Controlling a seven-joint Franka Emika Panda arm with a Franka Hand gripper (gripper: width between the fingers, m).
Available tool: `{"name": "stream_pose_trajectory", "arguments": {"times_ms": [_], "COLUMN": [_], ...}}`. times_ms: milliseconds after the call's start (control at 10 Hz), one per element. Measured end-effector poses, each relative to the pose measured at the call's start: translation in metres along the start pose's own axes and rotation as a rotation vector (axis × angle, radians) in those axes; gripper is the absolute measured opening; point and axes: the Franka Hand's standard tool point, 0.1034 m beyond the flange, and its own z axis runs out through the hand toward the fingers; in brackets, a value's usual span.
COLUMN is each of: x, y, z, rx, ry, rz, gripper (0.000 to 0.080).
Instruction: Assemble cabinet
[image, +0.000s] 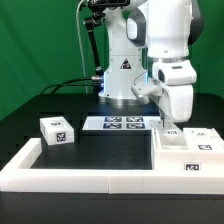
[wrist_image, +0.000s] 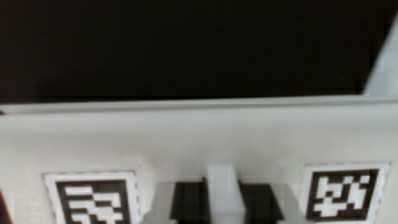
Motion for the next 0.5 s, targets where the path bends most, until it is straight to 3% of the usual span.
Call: {"name": "stream_pose_trajectory", "arguments": {"times_ms": [400,500], "x": [-0.011,-0.015], "y": [0.0,0.007], "z": [-0.02,-0.025], "rx": [0.044,0.038], "ry": [-0.039,-0.043], "rz": [0.12,0.129], "gripper": [0.007,0.007]}}
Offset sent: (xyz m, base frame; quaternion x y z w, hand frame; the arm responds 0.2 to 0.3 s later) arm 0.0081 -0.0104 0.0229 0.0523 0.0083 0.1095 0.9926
